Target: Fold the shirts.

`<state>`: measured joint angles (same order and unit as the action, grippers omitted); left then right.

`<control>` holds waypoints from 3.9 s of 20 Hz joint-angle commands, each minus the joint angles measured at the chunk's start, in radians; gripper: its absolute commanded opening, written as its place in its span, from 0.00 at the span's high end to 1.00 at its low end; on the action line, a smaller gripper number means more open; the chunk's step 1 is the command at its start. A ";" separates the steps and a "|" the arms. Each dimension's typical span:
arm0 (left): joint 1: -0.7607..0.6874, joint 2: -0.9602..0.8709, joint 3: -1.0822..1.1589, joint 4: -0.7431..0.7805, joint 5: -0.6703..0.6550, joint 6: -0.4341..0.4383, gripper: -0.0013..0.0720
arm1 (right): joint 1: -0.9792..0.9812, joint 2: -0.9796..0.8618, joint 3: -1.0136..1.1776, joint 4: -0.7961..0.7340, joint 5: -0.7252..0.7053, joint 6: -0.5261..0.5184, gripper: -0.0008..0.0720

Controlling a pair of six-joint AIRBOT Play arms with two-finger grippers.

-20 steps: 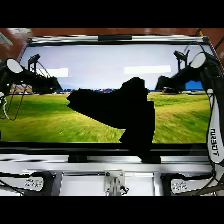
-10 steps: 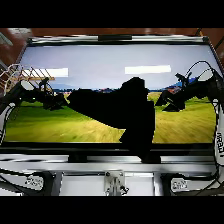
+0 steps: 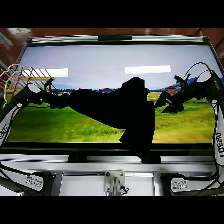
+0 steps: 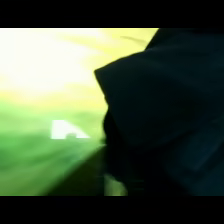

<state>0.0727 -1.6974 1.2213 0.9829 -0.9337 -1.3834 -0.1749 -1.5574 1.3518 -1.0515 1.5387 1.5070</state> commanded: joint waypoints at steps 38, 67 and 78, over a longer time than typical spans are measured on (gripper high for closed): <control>-0.005 0.939 0.809 0.204 -0.091 0.034 0.94 | 0.128 0.902 0.486 -0.204 -0.561 -0.028 0.89; -0.005 -0.054 0.407 -0.092 -0.119 -0.010 0.71 | 0.175 -0.293 0.485 -0.063 -0.470 0.224 0.80; 0.227 0.038 0.361 0.076 -0.732 -0.035 0.25 | -0.056 -0.018 0.412 -0.297 0.206 0.075 0.18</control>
<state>0.2516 -1.7039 1.6516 1.0077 -1.5425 -1.4273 -0.1665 -1.6474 1.8103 -1.2892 1.5566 1.6150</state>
